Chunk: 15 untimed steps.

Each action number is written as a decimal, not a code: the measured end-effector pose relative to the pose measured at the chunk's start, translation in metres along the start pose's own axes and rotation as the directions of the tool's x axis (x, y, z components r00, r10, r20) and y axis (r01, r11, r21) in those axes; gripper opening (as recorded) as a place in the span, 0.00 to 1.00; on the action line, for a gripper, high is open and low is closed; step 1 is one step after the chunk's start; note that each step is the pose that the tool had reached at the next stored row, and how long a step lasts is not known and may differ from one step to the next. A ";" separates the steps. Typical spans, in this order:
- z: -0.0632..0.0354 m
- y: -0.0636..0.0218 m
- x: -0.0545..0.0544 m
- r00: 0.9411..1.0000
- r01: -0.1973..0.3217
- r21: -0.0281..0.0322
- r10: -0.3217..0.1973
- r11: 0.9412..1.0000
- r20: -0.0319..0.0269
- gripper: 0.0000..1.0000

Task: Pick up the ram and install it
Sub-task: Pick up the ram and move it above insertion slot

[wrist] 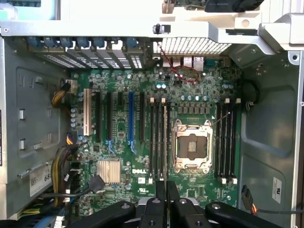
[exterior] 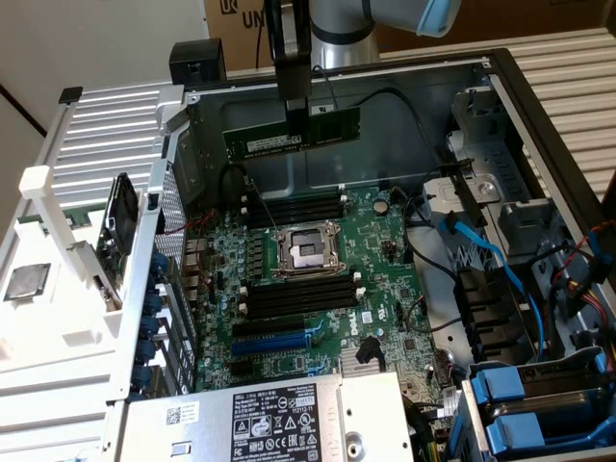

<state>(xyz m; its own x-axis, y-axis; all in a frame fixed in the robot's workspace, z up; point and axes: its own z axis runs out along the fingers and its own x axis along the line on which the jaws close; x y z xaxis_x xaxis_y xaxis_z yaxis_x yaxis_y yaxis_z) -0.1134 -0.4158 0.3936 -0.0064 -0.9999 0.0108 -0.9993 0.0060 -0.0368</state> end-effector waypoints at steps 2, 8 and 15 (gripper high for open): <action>0.0000 0.0000 0.000 1.000 -0.002 0.000 0.002 1.000 0.000 0.13; 0.0000 0.0000 0.000 1.000 -0.008 0.000 0.008 1.000 0.000 0.13; 0.0000 0.0000 0.000 1.000 -0.015 0.000 0.015 1.000 0.000 0.13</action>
<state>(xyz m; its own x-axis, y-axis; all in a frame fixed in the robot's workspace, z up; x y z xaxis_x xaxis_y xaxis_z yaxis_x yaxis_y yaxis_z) -0.1134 -0.4158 0.3936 -0.0214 -0.9997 0.0107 -0.9991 0.0210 -0.0368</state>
